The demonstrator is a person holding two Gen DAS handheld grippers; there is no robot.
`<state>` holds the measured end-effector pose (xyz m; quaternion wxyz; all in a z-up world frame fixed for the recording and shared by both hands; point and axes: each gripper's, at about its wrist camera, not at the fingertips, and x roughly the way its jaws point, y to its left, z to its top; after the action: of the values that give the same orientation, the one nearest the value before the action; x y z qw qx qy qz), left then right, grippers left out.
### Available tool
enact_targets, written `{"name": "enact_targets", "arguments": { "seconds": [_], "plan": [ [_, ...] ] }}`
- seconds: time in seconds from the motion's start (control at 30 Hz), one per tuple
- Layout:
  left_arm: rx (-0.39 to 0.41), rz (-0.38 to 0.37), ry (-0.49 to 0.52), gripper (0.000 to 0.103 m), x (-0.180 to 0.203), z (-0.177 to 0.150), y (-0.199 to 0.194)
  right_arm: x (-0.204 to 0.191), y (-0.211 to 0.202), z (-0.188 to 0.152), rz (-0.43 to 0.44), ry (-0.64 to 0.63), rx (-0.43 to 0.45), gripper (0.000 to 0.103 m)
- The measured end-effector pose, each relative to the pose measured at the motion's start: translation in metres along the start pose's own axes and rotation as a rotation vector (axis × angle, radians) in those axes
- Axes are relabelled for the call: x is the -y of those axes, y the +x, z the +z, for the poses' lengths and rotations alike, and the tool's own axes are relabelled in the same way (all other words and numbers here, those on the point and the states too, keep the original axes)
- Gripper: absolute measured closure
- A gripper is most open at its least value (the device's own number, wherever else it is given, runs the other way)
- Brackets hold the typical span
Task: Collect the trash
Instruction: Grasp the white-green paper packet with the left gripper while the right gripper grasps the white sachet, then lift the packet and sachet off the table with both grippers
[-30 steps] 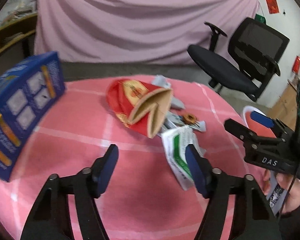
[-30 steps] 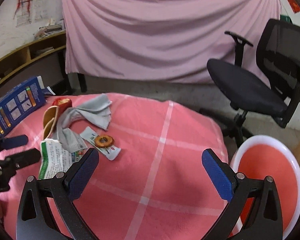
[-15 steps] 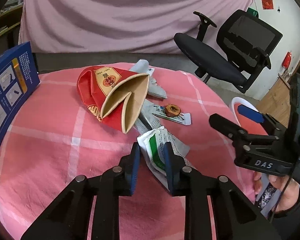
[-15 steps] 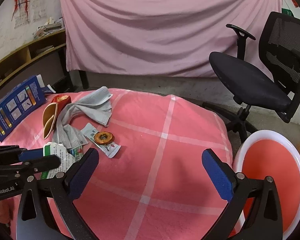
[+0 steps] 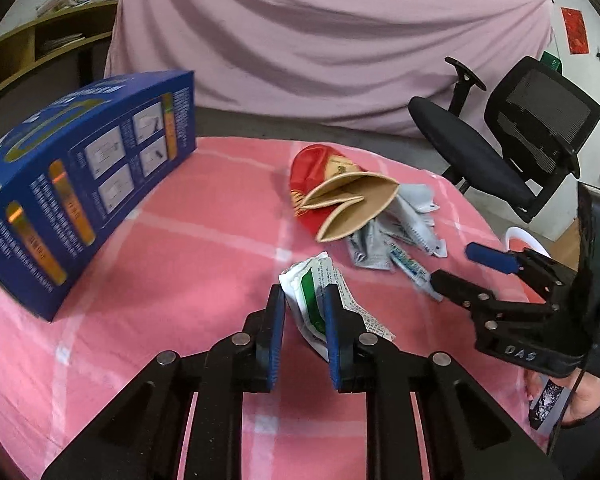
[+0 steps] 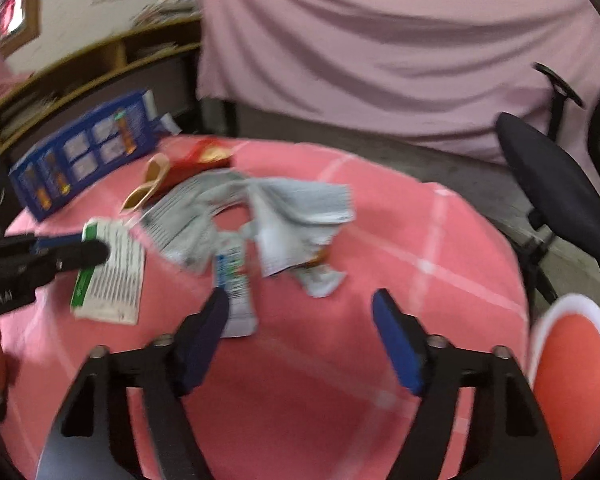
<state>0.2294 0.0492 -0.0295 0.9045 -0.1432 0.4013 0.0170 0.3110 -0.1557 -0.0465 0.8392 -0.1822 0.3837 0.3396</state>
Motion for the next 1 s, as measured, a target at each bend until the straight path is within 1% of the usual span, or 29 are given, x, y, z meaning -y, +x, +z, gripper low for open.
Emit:
{"name": "enact_targets", "arguments": {
  "seconds": [0.1, 0.17, 0.3, 0.33, 0.4, 0.47, 0.5, 0.6, 0.7, 0.9, 1.0],
  "plan": [
    [0.001, 0.003, 0.008, 0.087, -0.001, -0.003, -0.002, -0.008, 0.008, 0.002, 0.031, -0.031, -0.031, 0.049],
    [-0.003, 0.014, 0.019, 0.087, 0.0, -0.005, -0.002, -0.008, 0.013, 0.004, 0.076, -0.02, -0.046, 0.061],
    [0.003, 0.031, 0.042, 0.087, 0.009, -0.004, 0.001, -0.004, 0.012, 0.001, 0.126, 0.005, -0.051, 0.072],
    [0.007, 0.035, 0.047, 0.087, 0.011, -0.005, 0.001, -0.005, 0.011, 0.0, 0.131, 0.004, -0.05, 0.075],
    [0.016, 0.044, 0.058, 0.087, 0.015, -0.005, 0.001, -0.009, 0.008, 0.0, 0.136, -0.005, -0.048, 0.084],
    [0.033, 0.053, 0.072, 0.088, 0.019, -0.008, -0.002, -0.013, 0.005, -0.002, 0.121, -0.018, -0.042, 0.085],
    [0.044, 0.056, 0.081, 0.088, 0.021, -0.008, -0.004, -0.015, 0.003, -0.003, 0.114, -0.023, -0.035, 0.09],
    [0.085, 0.062, 0.107, 0.089, 0.026, -0.013, -0.01, -0.017, -0.002, -0.006, 0.116, -0.017, -0.018, 0.094],
    [0.119, 0.072, 0.139, 0.09, 0.034, -0.017, -0.015, -0.015, -0.008, -0.01, 0.121, -0.011, -0.002, 0.094],
    [0.155, 0.067, 0.159, 0.093, 0.041, -0.025, -0.02, -0.019, -0.02, -0.011, 0.111, -0.007, 0.05, 0.097],
    [0.159, 0.066, 0.159, 0.093, 0.043, -0.028, -0.02, -0.018, -0.021, -0.014, 0.13, 0.001, 0.046, 0.097]
  ]
}}
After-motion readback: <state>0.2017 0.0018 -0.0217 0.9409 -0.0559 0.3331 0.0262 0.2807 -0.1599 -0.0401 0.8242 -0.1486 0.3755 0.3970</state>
